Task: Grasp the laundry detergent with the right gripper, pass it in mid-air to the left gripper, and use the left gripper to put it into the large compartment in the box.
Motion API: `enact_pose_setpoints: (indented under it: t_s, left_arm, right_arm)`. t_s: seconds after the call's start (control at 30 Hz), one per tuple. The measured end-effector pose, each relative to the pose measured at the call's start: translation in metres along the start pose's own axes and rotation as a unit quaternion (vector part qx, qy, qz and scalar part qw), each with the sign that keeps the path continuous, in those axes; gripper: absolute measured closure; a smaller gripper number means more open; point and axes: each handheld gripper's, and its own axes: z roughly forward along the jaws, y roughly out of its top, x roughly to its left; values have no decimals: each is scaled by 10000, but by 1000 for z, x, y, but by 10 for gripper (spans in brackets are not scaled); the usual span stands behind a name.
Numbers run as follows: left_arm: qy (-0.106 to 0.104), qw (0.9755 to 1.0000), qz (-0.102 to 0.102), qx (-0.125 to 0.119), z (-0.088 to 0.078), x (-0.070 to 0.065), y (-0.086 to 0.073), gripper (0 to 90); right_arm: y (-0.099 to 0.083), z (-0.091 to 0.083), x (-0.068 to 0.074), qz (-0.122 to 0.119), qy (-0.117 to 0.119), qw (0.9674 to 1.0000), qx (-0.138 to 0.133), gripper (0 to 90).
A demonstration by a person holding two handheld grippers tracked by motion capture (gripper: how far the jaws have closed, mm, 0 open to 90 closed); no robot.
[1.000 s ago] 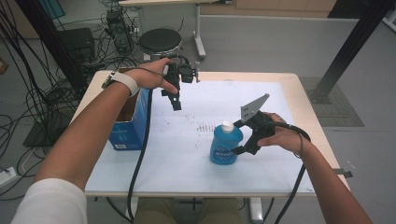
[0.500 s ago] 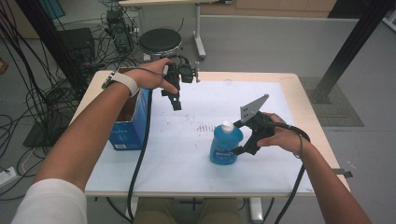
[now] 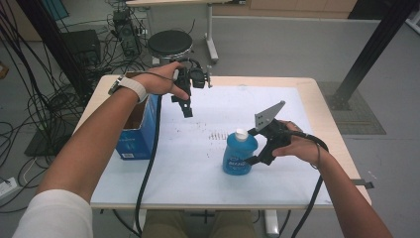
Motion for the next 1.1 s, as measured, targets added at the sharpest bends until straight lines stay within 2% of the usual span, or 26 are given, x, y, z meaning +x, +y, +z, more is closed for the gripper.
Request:
enact_pose_setpoints:
  t_s: [1.1]
  left_arm:
    - [-15, 10000, -3, -13, 2, 0, 0, 135]
  right_arm:
    - [-10, 10, -1, 86, 11, 9998, -154, 84]
